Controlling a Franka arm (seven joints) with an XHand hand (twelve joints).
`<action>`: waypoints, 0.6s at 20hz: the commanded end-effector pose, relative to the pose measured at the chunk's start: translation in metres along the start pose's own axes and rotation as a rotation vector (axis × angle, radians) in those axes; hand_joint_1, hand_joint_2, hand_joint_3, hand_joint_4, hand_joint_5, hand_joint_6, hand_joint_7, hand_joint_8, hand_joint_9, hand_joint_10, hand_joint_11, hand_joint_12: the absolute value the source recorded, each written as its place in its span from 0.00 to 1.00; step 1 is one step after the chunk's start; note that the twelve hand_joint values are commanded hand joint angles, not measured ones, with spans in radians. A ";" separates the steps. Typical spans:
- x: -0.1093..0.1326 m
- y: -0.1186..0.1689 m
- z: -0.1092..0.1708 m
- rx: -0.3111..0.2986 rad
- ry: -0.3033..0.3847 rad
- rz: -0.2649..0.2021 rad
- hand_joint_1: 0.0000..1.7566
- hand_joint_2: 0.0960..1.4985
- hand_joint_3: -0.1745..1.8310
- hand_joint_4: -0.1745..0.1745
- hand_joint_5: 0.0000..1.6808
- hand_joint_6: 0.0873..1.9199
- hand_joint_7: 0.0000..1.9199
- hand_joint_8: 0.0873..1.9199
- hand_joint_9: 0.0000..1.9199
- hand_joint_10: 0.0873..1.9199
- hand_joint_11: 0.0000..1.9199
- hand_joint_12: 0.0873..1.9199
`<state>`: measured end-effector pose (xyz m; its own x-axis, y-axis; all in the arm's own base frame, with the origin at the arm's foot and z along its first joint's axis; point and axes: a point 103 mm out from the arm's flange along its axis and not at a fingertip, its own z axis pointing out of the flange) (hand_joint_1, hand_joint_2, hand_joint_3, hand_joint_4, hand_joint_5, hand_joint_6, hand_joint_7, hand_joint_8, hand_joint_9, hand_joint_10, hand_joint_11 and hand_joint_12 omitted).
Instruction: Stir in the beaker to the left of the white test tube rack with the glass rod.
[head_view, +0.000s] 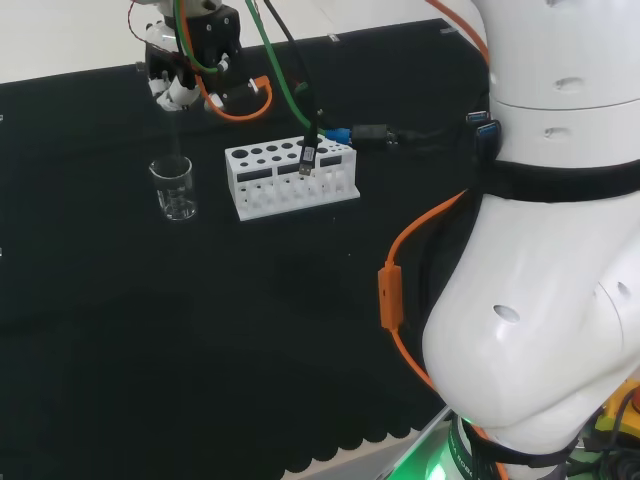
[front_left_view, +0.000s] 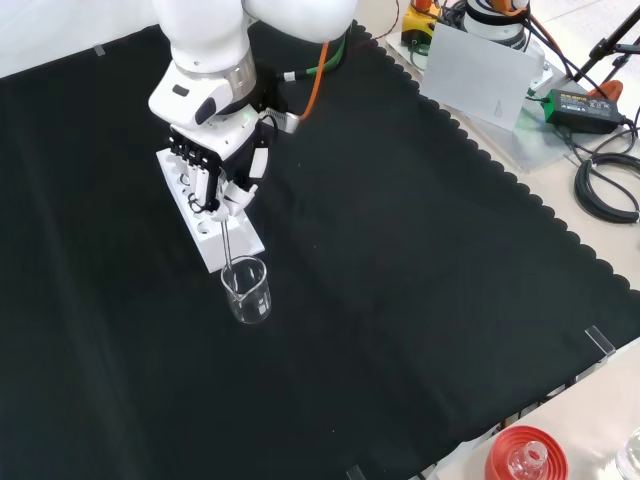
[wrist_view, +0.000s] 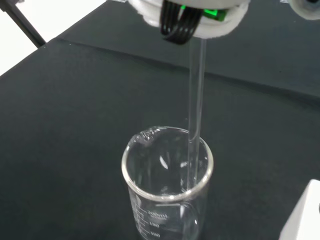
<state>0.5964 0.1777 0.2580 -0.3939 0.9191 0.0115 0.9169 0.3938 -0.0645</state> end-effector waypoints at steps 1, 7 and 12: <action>-0.005 -0.011 0.000 0.008 -0.010 0.007 0.75 0.48 0.35 0.00 0.63 0.36 0.69 0.37 0.97 0.03 0.85 0.25; 0.017 -0.031 -0.002 0.005 -0.028 0.008 0.75 0.48 0.35 0.00 0.63 0.36 0.69 0.37 0.97 0.03 0.85 0.25; 0.041 -0.036 0.002 0.010 -0.027 -0.005 0.75 0.48 0.35 0.00 0.63 0.36 0.69 0.37 0.97 0.03 0.85 0.25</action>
<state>0.5604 0.1818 0.2587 -0.3900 0.9207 -0.0104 0.9182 0.3880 -0.0797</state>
